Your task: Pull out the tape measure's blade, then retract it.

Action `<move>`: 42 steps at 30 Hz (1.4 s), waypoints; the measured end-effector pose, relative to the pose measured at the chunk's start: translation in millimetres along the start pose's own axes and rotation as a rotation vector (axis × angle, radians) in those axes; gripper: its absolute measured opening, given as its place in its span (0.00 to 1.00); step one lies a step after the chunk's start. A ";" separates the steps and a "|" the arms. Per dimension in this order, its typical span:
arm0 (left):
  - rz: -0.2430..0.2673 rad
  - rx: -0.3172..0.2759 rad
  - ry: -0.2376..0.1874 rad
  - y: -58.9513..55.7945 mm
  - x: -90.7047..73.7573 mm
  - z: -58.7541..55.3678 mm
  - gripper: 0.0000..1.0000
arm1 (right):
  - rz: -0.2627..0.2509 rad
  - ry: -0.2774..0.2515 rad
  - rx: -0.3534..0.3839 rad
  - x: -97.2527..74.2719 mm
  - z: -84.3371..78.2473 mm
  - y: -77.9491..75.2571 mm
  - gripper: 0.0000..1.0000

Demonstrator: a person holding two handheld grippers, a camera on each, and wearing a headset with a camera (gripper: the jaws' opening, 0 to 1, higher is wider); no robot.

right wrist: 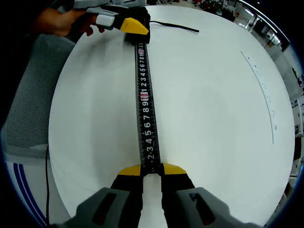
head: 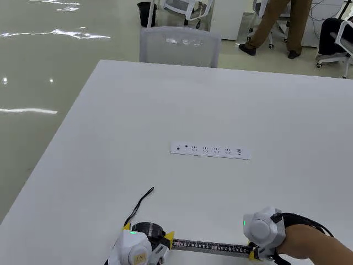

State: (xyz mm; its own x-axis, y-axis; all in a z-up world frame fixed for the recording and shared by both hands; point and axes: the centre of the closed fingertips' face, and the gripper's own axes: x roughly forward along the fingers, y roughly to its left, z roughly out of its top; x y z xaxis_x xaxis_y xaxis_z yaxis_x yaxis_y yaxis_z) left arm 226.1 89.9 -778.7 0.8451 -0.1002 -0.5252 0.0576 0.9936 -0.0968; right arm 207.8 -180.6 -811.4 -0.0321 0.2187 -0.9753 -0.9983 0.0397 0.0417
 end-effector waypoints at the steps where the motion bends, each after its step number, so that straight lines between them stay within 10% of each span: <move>1: 0.006 0.004 0.002 1.1 0.2 -0.3 0.68 | 0.000 0.000 -0.001 0.0 0.1 -0.1 0.13; 42: -0.035 0.093 0.047 -0.4 -7.1 -4.6 0.61 | -0.010 -0.041 0.044 -1.4 2.5 1.9 0.13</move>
State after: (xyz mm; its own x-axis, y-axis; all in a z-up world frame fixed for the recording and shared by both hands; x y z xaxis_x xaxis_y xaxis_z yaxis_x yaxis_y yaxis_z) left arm 217.7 89.9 -778.8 0.8162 -0.1350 -0.5618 0.1373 0.9898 -0.0384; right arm 206.1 -178.4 -809.4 -0.0190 0.2580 -0.9659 -0.9955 0.0851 0.0423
